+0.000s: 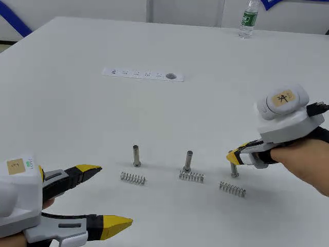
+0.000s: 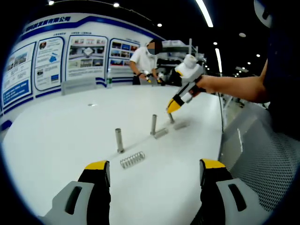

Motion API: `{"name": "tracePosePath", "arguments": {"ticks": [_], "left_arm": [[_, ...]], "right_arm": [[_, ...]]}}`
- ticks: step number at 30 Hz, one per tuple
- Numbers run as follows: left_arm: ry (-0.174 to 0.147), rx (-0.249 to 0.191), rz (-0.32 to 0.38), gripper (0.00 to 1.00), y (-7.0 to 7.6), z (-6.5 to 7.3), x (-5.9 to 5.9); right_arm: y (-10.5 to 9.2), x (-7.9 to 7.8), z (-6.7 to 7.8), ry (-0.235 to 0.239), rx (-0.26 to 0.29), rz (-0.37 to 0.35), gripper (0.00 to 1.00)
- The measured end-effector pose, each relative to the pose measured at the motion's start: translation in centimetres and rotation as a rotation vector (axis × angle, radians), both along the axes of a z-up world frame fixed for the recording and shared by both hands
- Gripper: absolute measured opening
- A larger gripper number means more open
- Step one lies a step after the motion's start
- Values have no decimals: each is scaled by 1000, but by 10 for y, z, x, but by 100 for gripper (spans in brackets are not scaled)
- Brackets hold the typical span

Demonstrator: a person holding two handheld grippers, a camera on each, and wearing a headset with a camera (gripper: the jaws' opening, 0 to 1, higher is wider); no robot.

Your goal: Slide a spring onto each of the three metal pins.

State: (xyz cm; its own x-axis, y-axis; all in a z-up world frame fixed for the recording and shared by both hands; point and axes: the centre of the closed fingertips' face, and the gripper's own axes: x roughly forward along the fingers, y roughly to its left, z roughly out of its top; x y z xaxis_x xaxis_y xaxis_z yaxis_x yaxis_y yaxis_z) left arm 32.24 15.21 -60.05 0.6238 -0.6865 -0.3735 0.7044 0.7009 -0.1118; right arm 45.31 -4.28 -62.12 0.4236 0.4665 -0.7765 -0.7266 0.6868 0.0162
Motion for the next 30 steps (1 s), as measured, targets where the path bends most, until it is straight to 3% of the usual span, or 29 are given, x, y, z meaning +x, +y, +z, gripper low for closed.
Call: {"name": "tracePosePath", "arguments": {"ticks": [8, 15, 30], "left_arm": [[-2, 2, -2, 79, 0, 1, 0], [-2, 3, -3, 79, 0, 1, -1], [-4, 3, -3, 78, 0, 2, 0]], "right_arm": [[-6, -5, 2, -24, 19, -6, 9], [-7, -10, 3, -58, 20, 33, 9], [-12, -16, 2, -75, 15, 58, 9]]}}
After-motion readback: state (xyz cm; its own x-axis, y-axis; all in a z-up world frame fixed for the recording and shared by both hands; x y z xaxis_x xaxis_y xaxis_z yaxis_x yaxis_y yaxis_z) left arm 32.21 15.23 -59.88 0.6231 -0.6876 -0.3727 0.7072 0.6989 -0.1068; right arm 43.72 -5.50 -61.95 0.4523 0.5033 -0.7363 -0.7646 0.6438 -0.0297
